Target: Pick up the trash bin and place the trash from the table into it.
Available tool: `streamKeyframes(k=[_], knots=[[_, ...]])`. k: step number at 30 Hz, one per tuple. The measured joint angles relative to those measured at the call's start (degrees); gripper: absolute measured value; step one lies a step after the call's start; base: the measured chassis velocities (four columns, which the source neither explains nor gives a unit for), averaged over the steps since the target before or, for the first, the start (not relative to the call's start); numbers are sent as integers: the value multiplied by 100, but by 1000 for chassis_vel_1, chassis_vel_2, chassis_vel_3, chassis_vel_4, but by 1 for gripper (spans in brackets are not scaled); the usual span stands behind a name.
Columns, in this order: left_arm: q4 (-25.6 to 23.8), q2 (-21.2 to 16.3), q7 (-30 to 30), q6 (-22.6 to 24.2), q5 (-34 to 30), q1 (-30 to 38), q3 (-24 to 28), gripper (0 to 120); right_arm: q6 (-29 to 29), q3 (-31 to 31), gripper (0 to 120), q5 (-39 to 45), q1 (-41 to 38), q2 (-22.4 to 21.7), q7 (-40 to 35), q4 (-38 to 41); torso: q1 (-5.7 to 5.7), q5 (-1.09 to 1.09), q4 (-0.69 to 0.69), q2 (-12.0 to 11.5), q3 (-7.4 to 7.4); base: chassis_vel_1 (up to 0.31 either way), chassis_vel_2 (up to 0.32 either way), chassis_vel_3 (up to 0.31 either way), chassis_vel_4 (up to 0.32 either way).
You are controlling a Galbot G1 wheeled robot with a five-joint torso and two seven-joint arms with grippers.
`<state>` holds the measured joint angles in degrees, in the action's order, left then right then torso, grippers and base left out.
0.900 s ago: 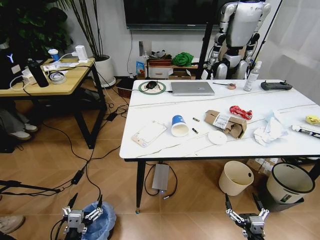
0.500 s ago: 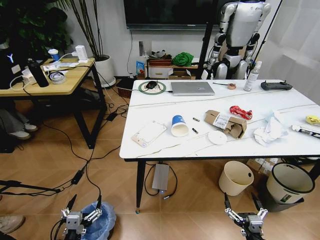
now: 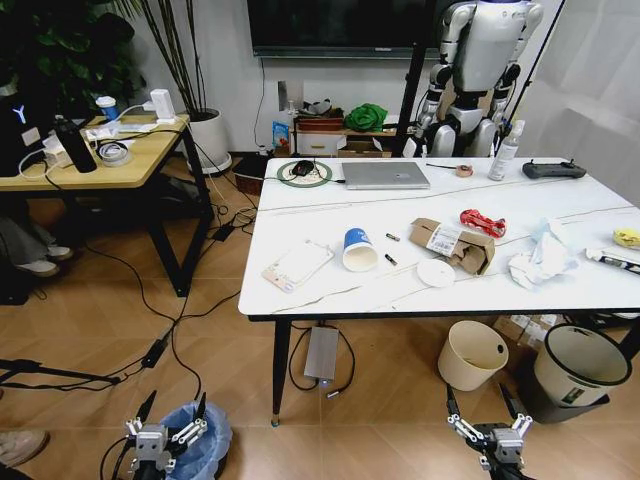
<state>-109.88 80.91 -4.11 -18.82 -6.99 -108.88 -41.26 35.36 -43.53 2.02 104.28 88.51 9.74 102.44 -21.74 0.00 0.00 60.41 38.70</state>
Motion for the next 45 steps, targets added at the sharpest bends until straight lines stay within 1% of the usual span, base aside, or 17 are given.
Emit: streamKeyframes(k=[1,7,9,15,17,21,28,30,35,39,43,45], knots=[[0,0,0,0,0,0,0,100,0,0,100,0,0,0,0,0,0,0,0,0,0,0,0,0,0],[-19,15,-1,-24,6,-14,0,100,0,0,100,1,17,1,9,20,98,0,0,-221,-122,0,0,0,0],[-23,17,-1,-25,9,-15,2,100,0,0,100,1,18,1,10,21,107,0,0,-239,-131,0,0,0,0],[-30,32,-1,-31,23,-16,19,100,6,3,100,1,27,15,23,34,192,0,0,-438,-246,0,0,0,0],[-31,32,-2,-34,23,-16,22,100,6,3,100,1,28,15,23,36,198,0,0,-452,-254,0,0,0,0],[-31,35,-1,-44,24,-16,28,100,6,3,100,1,31,15,26,45,253,0,0,-580,-327,0,0,0,0],[-31,38,2,-56,20,-17,27,100,7,3,100,-1,33,13,29,46,318,0,0,-725,-407,0,0,0,0],[-31,41,2,-59,16,-17,27,100,6,3,100,-2,34,9,31,46,359,0,0,-825,-467,0,0,0,0],[-20,41,2,-64,14,-13,27,100,7,1,100,-2,33,5,32,47,397,0,0,-915,-519,0,0,0,0],[-15,51,2,-65,13,2,29,100,7,0,100,-3,28,3,33,47,478,0,0,-1101,-626,0,0,0,0],[-12,54,1,-65,11,5,31,100,7,1,100,-3,25,1,32,47,508,0,0,-1175,-667,0,0,0,0],[4,55,1,-67,6,9,32,100,5,1,100,-3,23,-3,33,47,550,0,0,-1273,-724,0,0,0,0]])
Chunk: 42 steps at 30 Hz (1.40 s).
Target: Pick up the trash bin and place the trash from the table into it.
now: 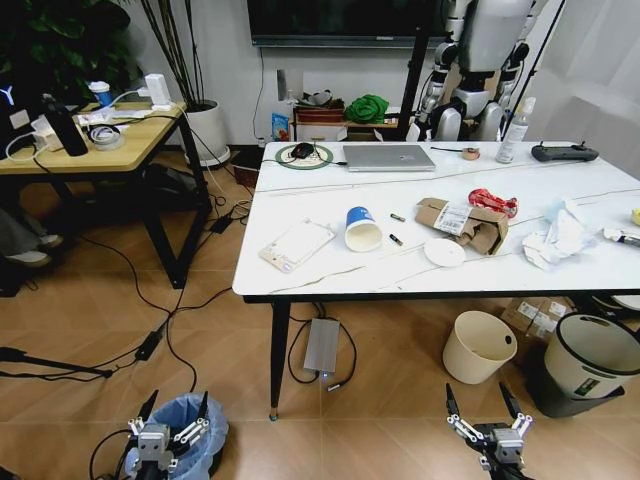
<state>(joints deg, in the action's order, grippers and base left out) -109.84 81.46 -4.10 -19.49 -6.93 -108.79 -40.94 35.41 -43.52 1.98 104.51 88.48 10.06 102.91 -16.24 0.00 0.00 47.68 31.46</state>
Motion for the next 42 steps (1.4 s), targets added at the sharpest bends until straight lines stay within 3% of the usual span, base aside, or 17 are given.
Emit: streamKeyframes(k=[42], knots=[[100,-52,7,1,-169,-19,-49,100,22,-7,100,-111,-88,174,15,-50,429,1,0,-1041,-612,0,0,0,0]])
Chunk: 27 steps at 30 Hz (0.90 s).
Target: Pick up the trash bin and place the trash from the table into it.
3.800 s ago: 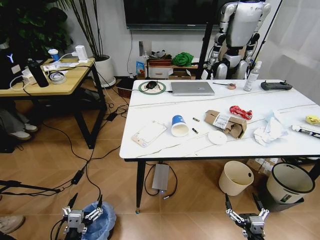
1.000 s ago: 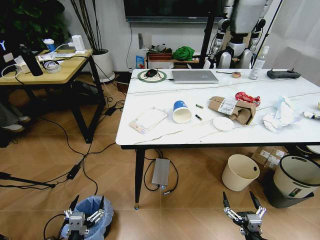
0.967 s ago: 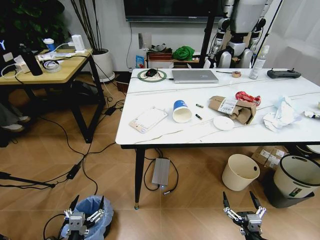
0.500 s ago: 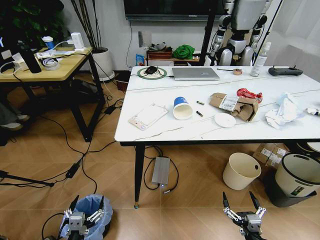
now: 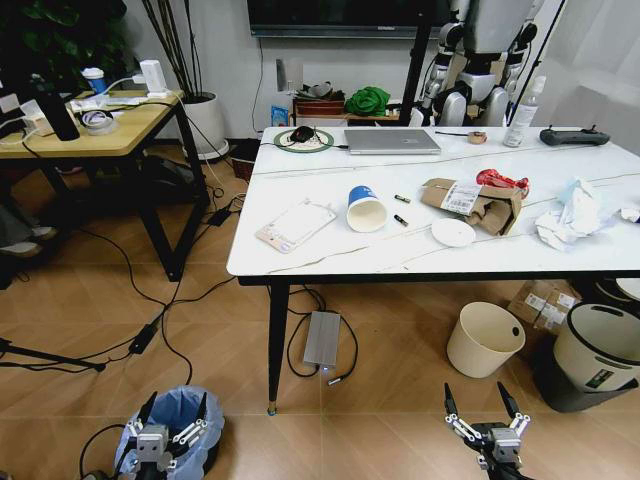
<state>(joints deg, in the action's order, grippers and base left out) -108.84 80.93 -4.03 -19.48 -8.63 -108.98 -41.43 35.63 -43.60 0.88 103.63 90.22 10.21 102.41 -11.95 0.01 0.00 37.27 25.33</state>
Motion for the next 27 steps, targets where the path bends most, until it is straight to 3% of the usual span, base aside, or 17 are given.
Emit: streamKeyframes(k=[27], knots=[[82,96,-10,29,-25,-43,-57,100,42,131,100,-159,-110,175,38,-141,256,0,0,-640,-384,0,0,0,0]])
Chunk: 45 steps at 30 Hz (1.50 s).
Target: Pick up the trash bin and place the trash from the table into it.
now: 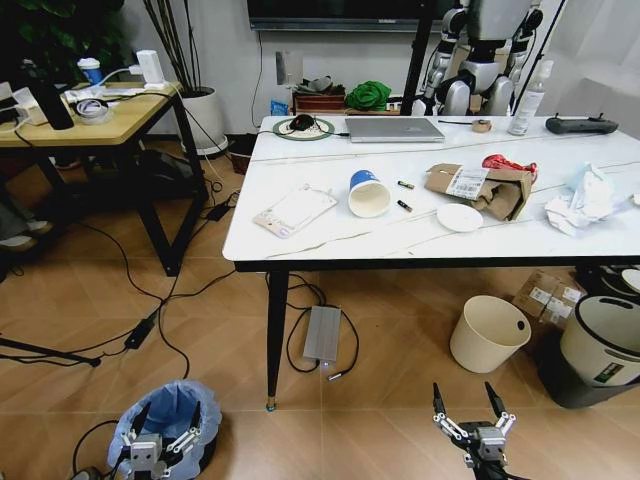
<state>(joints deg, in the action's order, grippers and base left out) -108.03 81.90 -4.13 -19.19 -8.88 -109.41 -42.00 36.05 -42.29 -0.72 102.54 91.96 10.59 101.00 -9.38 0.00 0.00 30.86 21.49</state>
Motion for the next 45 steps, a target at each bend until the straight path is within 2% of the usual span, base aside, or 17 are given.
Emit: streamKeyframes(k=[24,32,38,45], knots=[[-18,-41,14,77,-22,27,22,100,-18,-6,100,-10,-30,-13,8,-22,209,0,0,-587,-378,0,0,0,0],[-80,-185,55,81,-117,-69,-133,100,-16,26,100,3,-130,14,11,-136,234,0,0,-682,-447,0,0,0,0],[51,-575,66,496,-587,-116,-649,100,-17,139,100,-35,-362,16,33,-294,232,1,0,-683,-452,0,0,0,0],[411,-784,-235,1010,-1075,31,-1030,100,226,326,100,-278,-470,18,32,-726,225,1,0,-665,-441,0,0,0,0]])
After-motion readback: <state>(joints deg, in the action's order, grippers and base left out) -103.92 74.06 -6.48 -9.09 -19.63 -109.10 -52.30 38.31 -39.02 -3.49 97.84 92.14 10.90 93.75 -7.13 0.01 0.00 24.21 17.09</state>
